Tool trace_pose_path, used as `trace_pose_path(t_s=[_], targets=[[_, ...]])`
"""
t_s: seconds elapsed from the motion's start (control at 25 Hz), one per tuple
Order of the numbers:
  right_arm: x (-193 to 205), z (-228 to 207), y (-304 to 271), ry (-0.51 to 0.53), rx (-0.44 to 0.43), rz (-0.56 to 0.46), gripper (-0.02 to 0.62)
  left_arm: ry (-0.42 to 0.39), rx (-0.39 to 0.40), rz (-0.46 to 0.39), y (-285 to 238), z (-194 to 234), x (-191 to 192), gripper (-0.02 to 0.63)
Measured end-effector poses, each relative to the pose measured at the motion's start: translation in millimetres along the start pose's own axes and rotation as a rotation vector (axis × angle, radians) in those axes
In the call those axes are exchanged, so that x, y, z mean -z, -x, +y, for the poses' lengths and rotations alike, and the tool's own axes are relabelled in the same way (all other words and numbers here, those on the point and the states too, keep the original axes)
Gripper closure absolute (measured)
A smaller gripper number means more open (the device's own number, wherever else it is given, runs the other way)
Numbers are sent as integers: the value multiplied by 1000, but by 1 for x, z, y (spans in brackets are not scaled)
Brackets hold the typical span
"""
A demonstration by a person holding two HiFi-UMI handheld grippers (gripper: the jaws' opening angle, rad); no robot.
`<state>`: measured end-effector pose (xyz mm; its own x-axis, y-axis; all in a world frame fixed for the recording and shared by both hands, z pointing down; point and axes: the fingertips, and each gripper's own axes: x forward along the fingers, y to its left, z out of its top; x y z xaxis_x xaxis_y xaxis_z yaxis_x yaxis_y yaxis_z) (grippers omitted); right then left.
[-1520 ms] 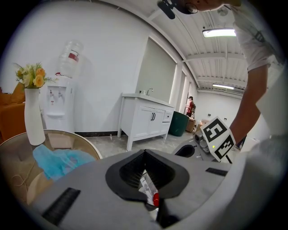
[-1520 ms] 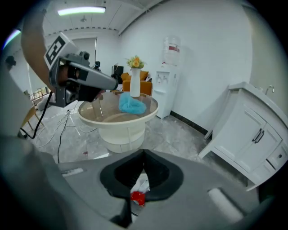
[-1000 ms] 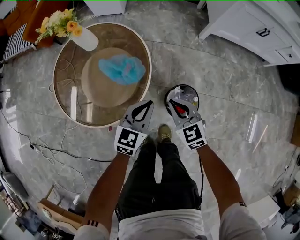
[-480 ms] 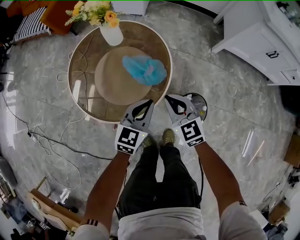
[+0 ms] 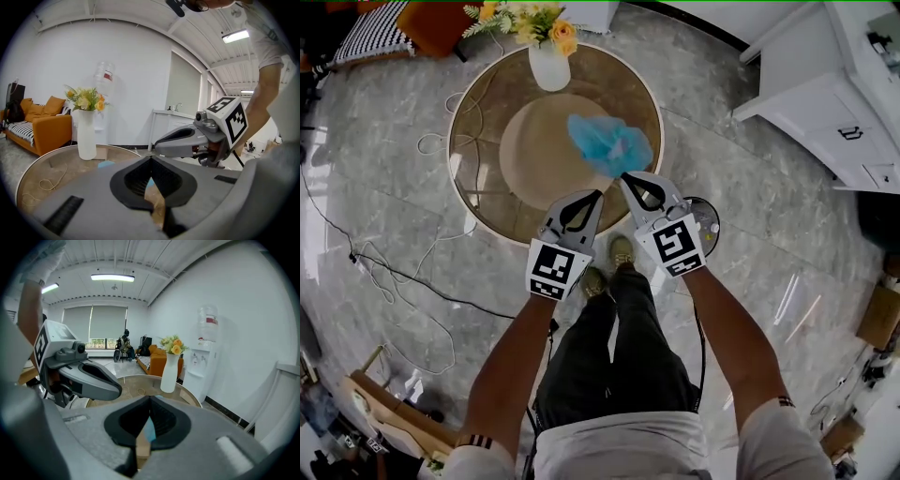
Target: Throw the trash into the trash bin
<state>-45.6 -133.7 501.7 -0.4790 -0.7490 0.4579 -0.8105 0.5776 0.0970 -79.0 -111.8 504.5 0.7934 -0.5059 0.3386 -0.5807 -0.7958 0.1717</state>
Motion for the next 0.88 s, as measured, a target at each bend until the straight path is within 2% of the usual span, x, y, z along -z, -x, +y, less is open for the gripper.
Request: trace_pose_path(t_s=[0.76, 0.88], targets=[[44, -26, -89, 79, -110, 160, 594, 42, -74, 84, -50, 66, 27, 606], [52, -25, -102, 100, -146, 193, 555, 48, -86, 88, -55, 75, 27, 606]])
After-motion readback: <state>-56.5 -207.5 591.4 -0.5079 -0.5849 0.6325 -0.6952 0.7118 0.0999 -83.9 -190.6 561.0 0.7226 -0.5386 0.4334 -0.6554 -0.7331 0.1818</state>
